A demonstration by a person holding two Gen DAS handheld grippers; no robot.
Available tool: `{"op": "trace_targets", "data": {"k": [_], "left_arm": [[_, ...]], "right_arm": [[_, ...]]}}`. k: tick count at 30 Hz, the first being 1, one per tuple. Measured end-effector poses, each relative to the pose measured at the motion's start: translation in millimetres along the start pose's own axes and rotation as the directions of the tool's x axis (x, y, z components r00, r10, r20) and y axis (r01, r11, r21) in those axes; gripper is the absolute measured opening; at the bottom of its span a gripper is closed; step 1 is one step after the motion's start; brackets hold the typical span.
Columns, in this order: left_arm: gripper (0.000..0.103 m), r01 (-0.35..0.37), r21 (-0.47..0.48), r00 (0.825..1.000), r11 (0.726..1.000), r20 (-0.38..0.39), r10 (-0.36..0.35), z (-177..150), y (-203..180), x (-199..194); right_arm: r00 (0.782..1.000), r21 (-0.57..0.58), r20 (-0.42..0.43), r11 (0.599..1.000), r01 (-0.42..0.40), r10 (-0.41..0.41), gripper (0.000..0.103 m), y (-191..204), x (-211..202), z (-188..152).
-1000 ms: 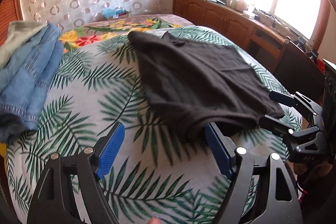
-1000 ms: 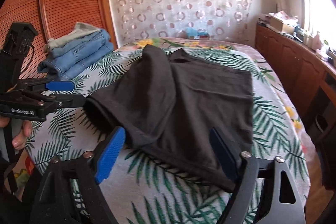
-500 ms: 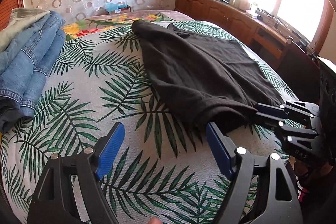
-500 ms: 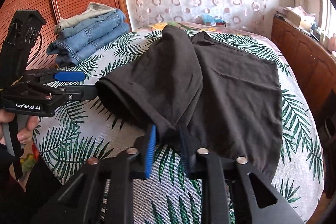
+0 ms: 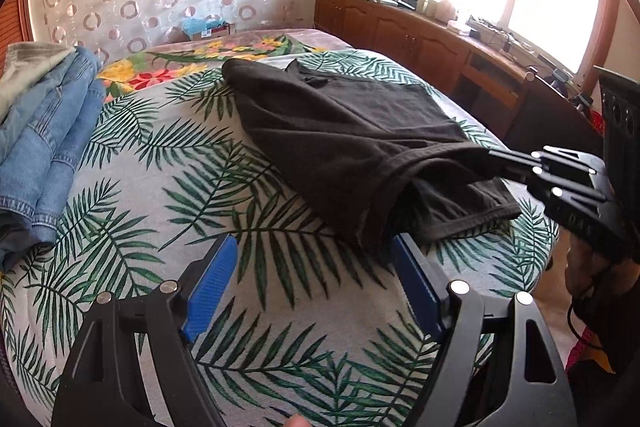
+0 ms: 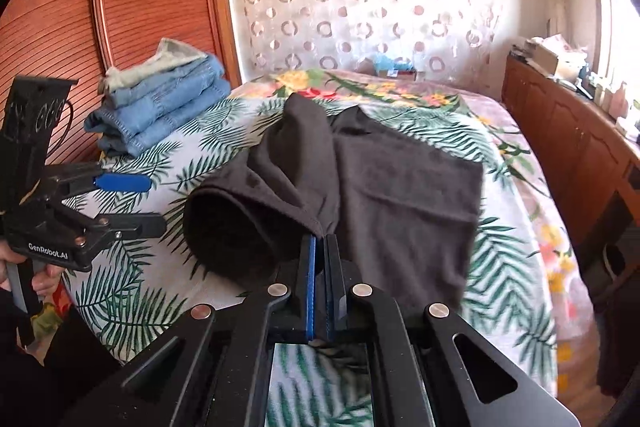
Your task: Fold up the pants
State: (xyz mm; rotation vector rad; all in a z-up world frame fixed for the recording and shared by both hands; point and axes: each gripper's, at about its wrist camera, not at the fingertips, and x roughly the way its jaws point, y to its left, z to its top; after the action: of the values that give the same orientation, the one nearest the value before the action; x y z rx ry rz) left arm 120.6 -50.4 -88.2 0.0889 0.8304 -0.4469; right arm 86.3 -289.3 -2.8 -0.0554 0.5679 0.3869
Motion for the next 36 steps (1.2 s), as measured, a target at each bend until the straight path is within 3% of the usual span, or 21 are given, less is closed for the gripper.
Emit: {"op": "trace_targets", "data": {"k": [19, 28, 36], "left_arm": [[0.080, 0.034, 0.040, 0.999, 0.999, -0.005, -0.034, 15.6, -17.8, 14.5], [0.080, 0.052, 0.054, 0.999, 0.997, -0.009, -0.052, 15.8, -23.4, 22.5], [0.074, 0.057, 0.070, 0.998, 0.996, -0.020, -0.056, 17.4, -25.8, 29.5]], "right_arm": [[0.992, 0.034, -0.009, 0.991, 0.128, -0.127, 0.003, -16.9, -56.0, -31.9], [0.992, 0.053, -0.084, 0.994, 0.100, -0.096, 0.003, -13.1, -59.1, -46.1], [0.994, 0.090, -0.087, 0.993, 0.081, -0.073, 0.004, -23.9, -72.0, -37.2]]}}
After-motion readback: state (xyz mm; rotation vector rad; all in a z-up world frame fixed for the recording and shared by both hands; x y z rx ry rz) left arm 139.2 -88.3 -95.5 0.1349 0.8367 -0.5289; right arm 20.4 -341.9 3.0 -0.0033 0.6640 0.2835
